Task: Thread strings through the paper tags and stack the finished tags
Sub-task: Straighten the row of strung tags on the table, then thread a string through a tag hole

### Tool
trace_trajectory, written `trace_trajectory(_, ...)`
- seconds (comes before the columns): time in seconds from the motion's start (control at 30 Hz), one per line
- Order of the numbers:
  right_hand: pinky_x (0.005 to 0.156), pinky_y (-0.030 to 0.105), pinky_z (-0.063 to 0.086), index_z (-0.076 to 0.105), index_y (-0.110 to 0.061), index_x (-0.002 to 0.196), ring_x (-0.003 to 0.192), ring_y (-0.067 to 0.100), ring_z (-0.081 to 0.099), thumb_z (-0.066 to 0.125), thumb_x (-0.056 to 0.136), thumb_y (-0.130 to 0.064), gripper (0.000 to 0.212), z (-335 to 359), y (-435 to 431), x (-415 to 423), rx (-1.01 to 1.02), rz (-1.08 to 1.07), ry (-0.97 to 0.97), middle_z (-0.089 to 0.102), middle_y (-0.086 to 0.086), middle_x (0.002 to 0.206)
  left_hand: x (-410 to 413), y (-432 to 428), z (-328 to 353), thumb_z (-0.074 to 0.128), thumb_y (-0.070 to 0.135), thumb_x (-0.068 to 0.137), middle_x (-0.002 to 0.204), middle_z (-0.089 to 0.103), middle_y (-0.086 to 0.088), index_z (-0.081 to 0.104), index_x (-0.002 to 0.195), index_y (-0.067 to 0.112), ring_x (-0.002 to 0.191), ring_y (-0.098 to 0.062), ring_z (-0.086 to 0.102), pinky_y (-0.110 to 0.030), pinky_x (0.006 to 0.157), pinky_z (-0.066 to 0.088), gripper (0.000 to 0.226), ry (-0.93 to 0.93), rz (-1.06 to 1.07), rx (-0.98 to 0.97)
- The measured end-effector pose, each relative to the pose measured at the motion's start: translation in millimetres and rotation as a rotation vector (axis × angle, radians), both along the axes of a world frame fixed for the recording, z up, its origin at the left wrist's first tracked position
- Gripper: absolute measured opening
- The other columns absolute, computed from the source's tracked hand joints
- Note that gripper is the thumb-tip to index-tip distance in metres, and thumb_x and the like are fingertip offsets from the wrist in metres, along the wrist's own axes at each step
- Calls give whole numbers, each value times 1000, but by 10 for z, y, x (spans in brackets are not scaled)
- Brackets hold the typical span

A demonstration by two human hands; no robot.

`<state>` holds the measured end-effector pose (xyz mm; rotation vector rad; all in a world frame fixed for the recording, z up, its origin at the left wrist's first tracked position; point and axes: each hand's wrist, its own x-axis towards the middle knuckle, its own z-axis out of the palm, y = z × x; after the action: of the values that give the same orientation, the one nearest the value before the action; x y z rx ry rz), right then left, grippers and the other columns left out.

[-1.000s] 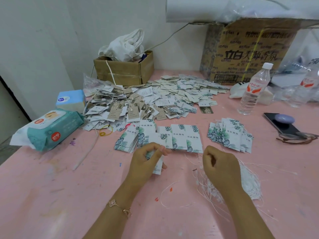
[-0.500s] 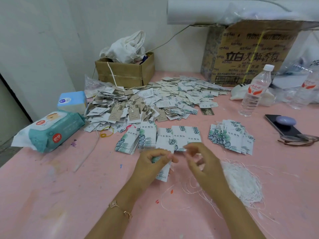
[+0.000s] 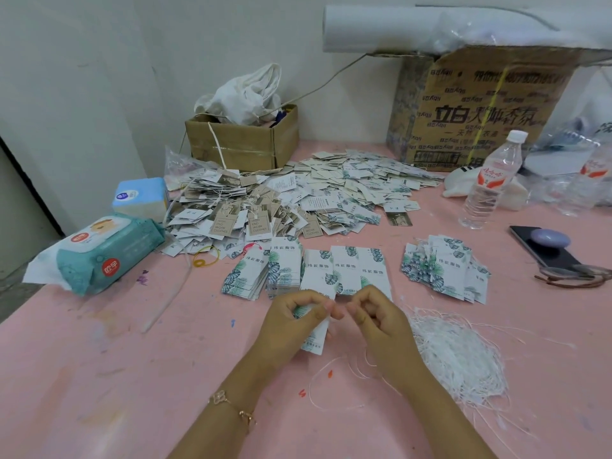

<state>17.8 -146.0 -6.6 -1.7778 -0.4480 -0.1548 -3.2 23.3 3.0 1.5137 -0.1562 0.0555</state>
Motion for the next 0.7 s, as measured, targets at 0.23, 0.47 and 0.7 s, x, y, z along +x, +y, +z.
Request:
trace_trajectory(0.23, 56, 26, 38, 67, -35, 90, 56, 29, 46, 68, 85, -36, 6, 34, -20, -11, -33, 60, 2, 50, 16, 61, -15, -28, -10, 66, 40, 85, 85, 75, -1, 77, 82, 23, 70, -17, 71, -23, 63, 55, 20, -6, -110, 59)
trace_trajectory(0.47, 65, 19, 41, 61, -30, 74, 74, 11, 52, 64, 84, -38, 14, 79, -8, -16, -22, -57, -130, 52, -11, 83, 12, -16, -28, 64, 39, 85, 81, 74, 4, 76, 78, 24, 68, -5, 65, -18, 63, 48, 21, -22, -84, 113)
trace_trajectory(0.7, 70, 18, 50, 57, -15, 80, 72, 11, 64, 51, 96, -18, 18, 133, -64, -15, 327, -260, -68, 66, -1, 73, 16, -1, -50, 68, 33, 84, 78, 73, 2, 76, 82, 14, 60, -15, 67, -23, 55, 52, 20, 53, -87, 59)
